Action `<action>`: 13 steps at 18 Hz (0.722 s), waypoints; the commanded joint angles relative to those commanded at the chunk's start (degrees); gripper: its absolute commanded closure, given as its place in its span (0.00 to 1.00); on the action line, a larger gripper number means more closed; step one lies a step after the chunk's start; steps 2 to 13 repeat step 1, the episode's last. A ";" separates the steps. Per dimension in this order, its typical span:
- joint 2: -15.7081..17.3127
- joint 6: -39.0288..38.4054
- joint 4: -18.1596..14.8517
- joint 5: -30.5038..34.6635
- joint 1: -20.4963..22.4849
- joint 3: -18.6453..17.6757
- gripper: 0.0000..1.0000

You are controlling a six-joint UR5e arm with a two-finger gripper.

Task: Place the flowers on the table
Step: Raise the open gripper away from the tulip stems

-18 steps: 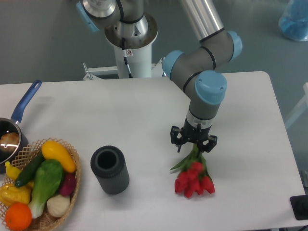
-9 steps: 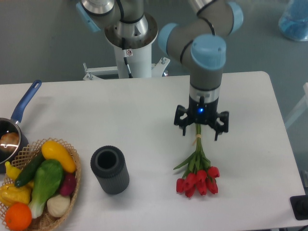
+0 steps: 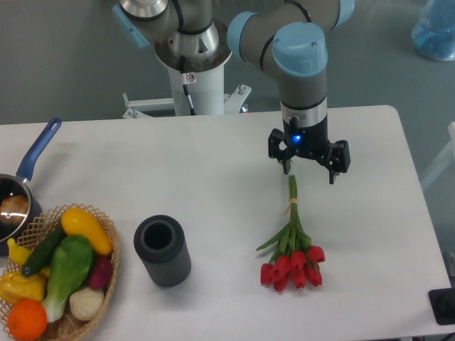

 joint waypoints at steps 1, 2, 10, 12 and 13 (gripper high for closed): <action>0.00 0.00 0.09 0.00 0.00 0.09 0.00; 0.00 0.00 0.09 0.00 0.00 0.09 0.00; 0.00 0.00 0.09 0.00 0.00 0.09 0.00; 0.00 0.00 0.09 0.00 0.00 0.09 0.00; 0.00 0.00 0.09 0.00 0.00 0.09 0.00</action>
